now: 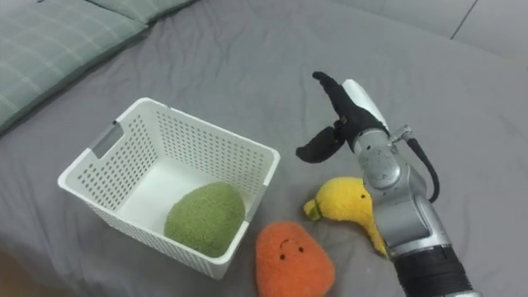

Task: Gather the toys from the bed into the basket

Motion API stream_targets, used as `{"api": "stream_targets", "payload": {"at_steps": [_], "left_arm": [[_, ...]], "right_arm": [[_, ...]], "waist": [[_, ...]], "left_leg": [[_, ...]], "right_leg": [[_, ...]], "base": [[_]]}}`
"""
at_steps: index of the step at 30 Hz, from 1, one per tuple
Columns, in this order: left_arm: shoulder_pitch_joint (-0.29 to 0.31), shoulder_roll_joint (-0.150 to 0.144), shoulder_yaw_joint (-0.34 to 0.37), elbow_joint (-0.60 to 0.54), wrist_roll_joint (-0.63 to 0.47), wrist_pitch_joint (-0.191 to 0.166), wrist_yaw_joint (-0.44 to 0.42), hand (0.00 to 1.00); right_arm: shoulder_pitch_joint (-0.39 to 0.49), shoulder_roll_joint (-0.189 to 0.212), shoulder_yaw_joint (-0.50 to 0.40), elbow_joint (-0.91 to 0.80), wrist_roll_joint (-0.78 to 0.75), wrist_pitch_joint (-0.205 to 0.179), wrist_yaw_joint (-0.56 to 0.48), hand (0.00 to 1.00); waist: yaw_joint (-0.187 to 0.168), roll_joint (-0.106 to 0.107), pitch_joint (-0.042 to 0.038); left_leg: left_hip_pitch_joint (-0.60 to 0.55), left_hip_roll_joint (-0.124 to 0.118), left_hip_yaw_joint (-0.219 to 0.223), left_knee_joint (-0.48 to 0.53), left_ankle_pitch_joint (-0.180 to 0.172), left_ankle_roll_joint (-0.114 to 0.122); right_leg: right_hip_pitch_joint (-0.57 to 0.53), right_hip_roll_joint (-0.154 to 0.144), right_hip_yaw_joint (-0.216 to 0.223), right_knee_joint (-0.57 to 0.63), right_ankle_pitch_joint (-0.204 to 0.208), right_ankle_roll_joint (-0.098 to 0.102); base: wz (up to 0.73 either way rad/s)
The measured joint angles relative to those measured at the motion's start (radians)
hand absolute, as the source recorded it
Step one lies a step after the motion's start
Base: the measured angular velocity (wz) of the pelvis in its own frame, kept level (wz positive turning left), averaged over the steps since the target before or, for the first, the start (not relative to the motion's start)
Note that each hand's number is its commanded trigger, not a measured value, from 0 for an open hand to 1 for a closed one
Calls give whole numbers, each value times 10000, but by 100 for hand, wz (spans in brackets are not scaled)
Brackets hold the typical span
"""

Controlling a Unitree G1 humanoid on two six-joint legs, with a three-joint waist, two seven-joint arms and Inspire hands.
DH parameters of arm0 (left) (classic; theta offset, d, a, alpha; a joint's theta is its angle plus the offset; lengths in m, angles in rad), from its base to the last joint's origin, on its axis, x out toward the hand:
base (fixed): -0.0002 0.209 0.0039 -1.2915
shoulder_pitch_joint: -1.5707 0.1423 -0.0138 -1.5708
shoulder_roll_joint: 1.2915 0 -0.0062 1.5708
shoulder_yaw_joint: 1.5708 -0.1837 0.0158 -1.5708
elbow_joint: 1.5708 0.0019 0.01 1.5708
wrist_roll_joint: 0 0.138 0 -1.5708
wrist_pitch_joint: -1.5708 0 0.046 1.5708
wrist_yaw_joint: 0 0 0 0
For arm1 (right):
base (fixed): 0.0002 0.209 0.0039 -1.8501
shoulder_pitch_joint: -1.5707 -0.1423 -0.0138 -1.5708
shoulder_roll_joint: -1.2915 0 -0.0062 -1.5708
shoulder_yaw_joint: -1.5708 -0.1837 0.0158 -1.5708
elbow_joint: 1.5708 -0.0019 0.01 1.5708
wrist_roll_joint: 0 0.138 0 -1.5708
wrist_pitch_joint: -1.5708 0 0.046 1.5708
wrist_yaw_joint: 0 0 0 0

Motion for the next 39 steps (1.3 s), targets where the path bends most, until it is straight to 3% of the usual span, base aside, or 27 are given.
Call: {"api": "stream_targets", "payload": {"at_steps": [12,15,20,24,26,28,31,39], "left_arm": [[116,114,-98,64,11,-258,1,0],[14,200,-334,133,-6,-269,15,0],[-226,254,-601,473,-424,-523,-30,0],[-481,410,-1103,798,-1212,-731,-18,0],[-672,476,-1414,1002,-1400,-870,-20,0],[-968,497,-1679,1224,-1566,-959,-29,0],[-1221,534,-2102,1271,-1600,-1132,-47,0],[-1678,646,-2552,1744,-1962,-1556,-52,0]], "right_arm": [[380,0,-297,1410,-17,-206,-241,0],[595,74,-266,2024,-129,-542,-471,0],[595,98,-264,3114,-198,-582,-582,0],[54,34,-263,4250,-118,-1298,-1213,0],[-353,28,-264,5051,-52,-1461,-1393,0],[-843,14,-255,5834,72,-1721,-1630,0],[-1229,6,-247,6673,437,-2053,-1982,0],[-1675,-158,-247,7579,466,-2588,-2453,0]], "waist": [[-584,-78,-1],[-585,-72,10],[-500,-76,11],[-507,-82,20],[-488,-67,39],[-458,-30,131],[-423,-43,193],[-280,-187,331]], "left_leg": [[202,40,271,-201,-57,35],[157,39,240,-185,-71,34],[-307,38,243,-71,-63,33],[-991,57,282,168,-45,36],[-1236,56,264,204,-26,40],[-1552,59,254,204,4,35],[-1931,66,222,203,43,20],[-2493,39,141,245,56,25]], "right_leg": [[40,22,318,-8,4,7],[22,33,299,-11,5,10],[-460,33,333,60,7,8],[-1121,41,361,165,19,-12],[-1338,34,318,171,25,-21],[-1661,31,298,195,36,-39],[-2072,31,271,252,42,-49],[-2677,-12,252,357,18,-27]], "base": [[-9],[1],[-1],[1],[5],[0],[3],[0]]}}
